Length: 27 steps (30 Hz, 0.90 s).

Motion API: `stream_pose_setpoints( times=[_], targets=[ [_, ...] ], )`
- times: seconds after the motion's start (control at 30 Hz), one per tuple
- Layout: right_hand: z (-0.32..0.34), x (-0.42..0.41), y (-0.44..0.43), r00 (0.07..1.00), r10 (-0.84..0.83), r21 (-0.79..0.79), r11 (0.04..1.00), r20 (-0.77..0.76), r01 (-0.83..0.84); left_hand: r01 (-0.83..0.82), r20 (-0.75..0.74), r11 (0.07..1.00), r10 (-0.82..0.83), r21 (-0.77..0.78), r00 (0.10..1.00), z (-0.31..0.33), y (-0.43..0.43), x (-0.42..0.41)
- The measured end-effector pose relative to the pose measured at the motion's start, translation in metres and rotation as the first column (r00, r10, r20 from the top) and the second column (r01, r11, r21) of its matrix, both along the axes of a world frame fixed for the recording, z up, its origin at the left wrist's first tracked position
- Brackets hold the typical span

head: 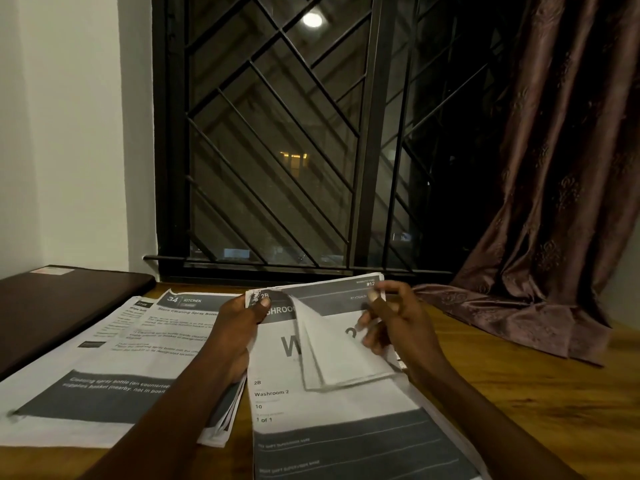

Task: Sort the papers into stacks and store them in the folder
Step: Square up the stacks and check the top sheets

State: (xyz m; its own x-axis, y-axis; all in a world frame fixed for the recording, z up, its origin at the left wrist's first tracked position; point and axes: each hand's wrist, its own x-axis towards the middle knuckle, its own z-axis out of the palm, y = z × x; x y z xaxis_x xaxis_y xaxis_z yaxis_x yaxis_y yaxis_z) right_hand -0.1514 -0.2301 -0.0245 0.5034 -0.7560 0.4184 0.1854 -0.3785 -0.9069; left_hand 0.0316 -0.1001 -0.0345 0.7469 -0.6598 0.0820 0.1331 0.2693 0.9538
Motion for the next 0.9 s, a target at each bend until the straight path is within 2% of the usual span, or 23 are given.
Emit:
stream_pose_setpoints(
  times=[0.03,0.1,0.17,0.3,0.5,0.83,0.9],
  targets=[
    [-0.003,0.002,-0.003,0.992,-0.128,-0.074,0.989,-0.01,0.126,0.016,-0.009,1.0,-0.016,-0.002,1.0,0.0,0.0,0.0],
    [-0.007,0.002,-0.009,0.928,-0.37,-0.222,0.909,-0.046,0.352,0.04,-0.014,0.999,-0.04,-0.005,0.999,0.0,0.001,0.0],
    [-0.006,0.001,-0.012,0.892,-0.449,-0.265,0.867,-0.049,0.421,0.047,-0.002,0.999,-0.047,-0.004,0.999,0.0,0.0,0.0],
    [-0.004,-0.002,-0.012,0.918,-0.398,-0.282,0.881,-0.006,0.38,0.032,0.024,0.999,-0.032,0.01,0.999,0.0,-0.001,-0.001],
    [0.002,-0.005,-0.008,0.904,-0.42,-0.277,0.862,0.076,0.424,0.024,0.039,1.0,-0.024,0.017,0.999,-0.001,-0.003,0.0],
    [-0.003,-0.004,-0.011,0.903,-0.423,-0.397,0.818,0.074,0.415,0.012,0.046,1.0,-0.012,0.009,0.999,0.0,0.0,-0.002],
    [-0.003,-0.003,-0.012,0.897,-0.436,-0.453,0.786,0.078,0.421,0.013,0.027,1.0,-0.013,0.006,1.0,0.0,0.0,-0.001]
  ],
)
